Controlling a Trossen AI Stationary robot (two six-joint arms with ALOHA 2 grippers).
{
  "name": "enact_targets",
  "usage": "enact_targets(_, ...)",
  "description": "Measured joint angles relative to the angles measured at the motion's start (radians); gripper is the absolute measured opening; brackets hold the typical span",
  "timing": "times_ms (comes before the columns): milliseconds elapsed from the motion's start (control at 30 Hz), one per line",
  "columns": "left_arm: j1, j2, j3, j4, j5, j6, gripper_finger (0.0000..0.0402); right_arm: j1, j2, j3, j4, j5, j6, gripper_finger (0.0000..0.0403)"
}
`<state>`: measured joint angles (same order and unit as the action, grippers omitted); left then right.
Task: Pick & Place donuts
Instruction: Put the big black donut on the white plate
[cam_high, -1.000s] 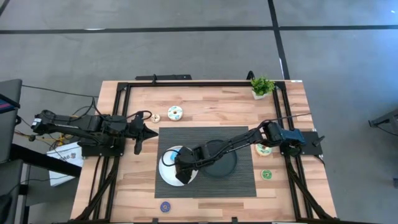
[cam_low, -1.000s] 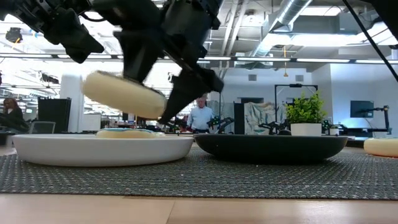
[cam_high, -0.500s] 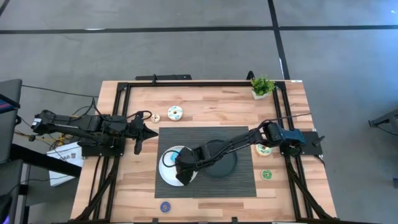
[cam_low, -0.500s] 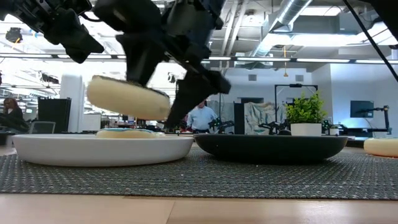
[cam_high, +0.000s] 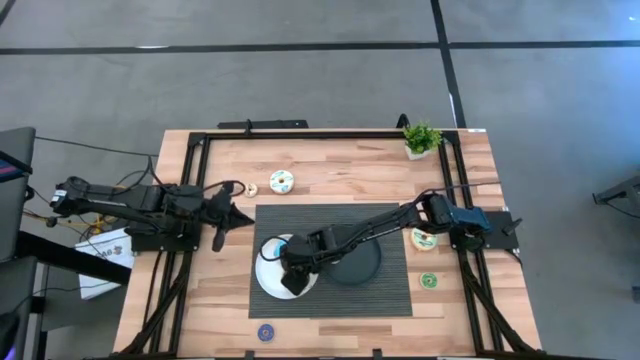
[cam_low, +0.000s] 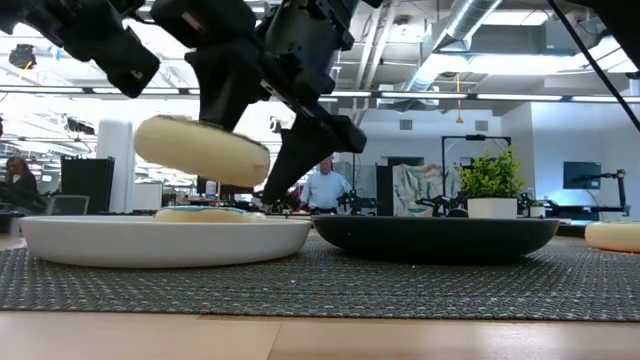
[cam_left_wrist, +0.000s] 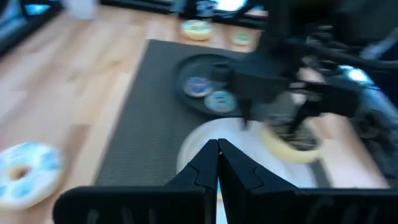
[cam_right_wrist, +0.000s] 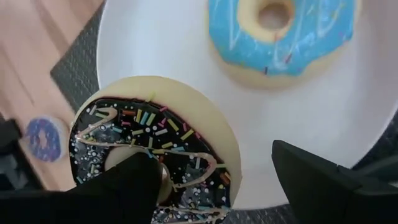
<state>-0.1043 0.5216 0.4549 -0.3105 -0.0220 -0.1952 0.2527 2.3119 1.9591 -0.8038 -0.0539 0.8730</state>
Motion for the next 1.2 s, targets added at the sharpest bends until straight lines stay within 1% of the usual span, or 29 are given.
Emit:
enact_targets(67, -0.017, 0.014, 0.000, 0.023, 0.046, -0.008, 0.0000, 0.000, 0.000, 0.000, 0.000, 0.029, 0.020, 0.0285)
enact_targets(133, -0.056, 0.033, 0.000, 0.027, 0.069, -0.021, 0.0000, -0.002, 0.000, 0.000, 0.001, 0.034, 0.024, 0.0285)
enact_targets(233, -0.149, 0.090, 0.000, 0.036, 0.062, -0.050, 0.0000, -0.009, 0.000, 0.000, 0.000, 0.034, 0.019, 0.0285)
enact_targets(300, -0.231, 0.144, 0.000, 0.072, 0.031, -0.079, 0.0000, -0.013, 0.000, 0.000, 0.001, 0.034, 0.018, 0.0285)
enact_targets(367, -0.317, 0.205, 0.000, 0.124, -0.041, -0.111, 0.0000, -0.014, 0.000, 0.000, 0.001, 0.035, 0.018, 0.0285)
enact_targets(467, -0.442, 0.290, 0.000, 0.187, -0.218, -0.161, 0.0000, -0.019, 0.000, 0.000, 0.002, 0.037, 0.018, 0.0285)
enact_targets(567, -0.543, 0.367, 0.000, 0.303, -0.373, -0.172, 0.0000, -0.019, 0.000, 0.000, 0.001, 0.037, 0.018, 0.0285)
enact_targets(667, -0.607, 0.456, 0.000, 0.419, -0.463, -0.160, 0.0000, -0.021, 0.000, 0.000, 0.002, 0.037, 0.018, 0.0285)
enact_targets(733, -0.629, 0.526, 0.000, 0.456, -0.502, -0.181, 0.0000, -0.023, 0.000, 0.000, 0.003, 0.037, 0.018, 0.0285)
enact_targets(833, -0.638, 0.634, 0.000, 0.509, -0.518, -0.218, 0.0000, -0.026, 0.000, 0.000, 0.005, 0.037, 0.018, 0.0285)
enact_targets(1000, -0.617, 0.785, 0.000, 0.725, -0.549, -0.160, 0.0000, -0.026, 0.000, 0.000, 0.005, 0.037, 0.018, 0.0285)
enact_targets(1100, -0.591, 0.848, 0.000, 0.831, -0.529, -0.131, 0.0000, -0.026, 0.000, 0.000, 0.005, 0.037, 0.018, 0.0285)
enact_targets(1200, -0.563, 0.900, 0.000, 0.873, -0.470, -0.139, 0.0000, -0.024, 0.000, 0.000, 0.005, 0.036, 0.018, 0.0285)
